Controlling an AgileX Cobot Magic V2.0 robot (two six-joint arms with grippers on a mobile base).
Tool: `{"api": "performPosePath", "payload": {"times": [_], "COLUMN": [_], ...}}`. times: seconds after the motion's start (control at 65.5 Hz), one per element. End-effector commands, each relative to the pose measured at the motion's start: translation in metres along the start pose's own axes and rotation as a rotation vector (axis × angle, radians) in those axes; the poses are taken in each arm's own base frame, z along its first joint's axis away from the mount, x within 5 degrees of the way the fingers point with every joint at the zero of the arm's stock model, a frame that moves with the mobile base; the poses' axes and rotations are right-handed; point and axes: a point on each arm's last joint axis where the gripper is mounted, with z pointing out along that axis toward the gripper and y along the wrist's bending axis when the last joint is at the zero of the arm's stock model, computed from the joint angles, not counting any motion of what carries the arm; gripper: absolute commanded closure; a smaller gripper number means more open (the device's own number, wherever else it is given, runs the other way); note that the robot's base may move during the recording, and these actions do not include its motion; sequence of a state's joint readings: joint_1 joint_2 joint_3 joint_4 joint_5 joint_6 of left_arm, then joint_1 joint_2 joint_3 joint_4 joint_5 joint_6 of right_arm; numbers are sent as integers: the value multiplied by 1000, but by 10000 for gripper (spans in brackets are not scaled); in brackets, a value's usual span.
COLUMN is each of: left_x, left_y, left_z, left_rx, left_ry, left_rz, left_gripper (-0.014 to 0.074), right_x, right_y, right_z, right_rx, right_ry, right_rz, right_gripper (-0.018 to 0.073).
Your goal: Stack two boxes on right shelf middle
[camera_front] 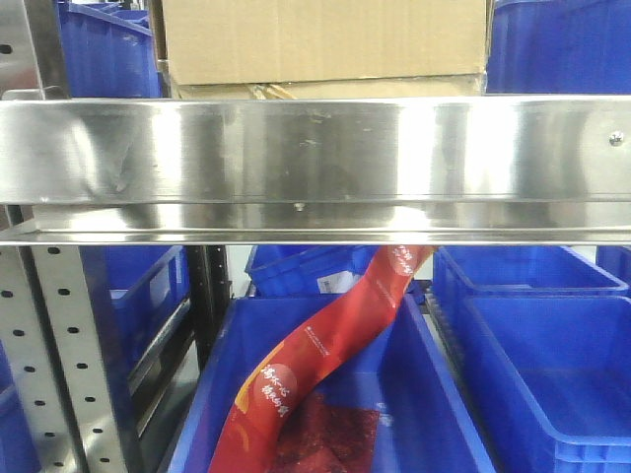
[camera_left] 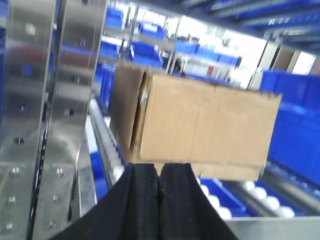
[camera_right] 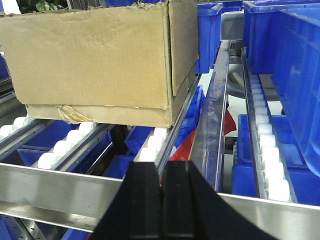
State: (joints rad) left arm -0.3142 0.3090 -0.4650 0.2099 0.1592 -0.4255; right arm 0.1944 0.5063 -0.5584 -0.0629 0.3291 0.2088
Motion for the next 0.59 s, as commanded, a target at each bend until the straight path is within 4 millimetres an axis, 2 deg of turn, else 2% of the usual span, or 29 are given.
{"api": "performPosePath", "payload": {"times": [0.0, 0.137, 0.214, 0.351, 0.397, 0.473, 0.58], "left_x": [-3, -4, -4, -4, -4, -4, -4], "left_y": [-1, -1, -1, -1, -1, -1, -1], "left_z": [-5, -6, -6, -6, -6, -6, -6], "left_rx": [10, 12, 12, 12, 12, 12, 12], "left_ry": [-40, -47, -47, -47, -47, -47, -47], "left_rz": [6, 5, 5, 5, 5, 5, 5], "left_gripper": [707, 707, 707, 707, 707, 707, 707], "right_x": [-1, -1, -6, -7, -1, 11, 41], "right_y": [0, 0, -2, -9, -12, -17, -24], "right_z": [-1, -2, -8, -23, -26, -31, -31], "right_rx": [2, 1, 21, 102, 143, 190, 234], "right_ry": [-15, -20, -90, -257, -323, -399, -372], "right_rz": [-13, -13, -34, -220, -262, -224, -140], "right_gripper": [721, 721, 721, 721, 721, 721, 721]}}
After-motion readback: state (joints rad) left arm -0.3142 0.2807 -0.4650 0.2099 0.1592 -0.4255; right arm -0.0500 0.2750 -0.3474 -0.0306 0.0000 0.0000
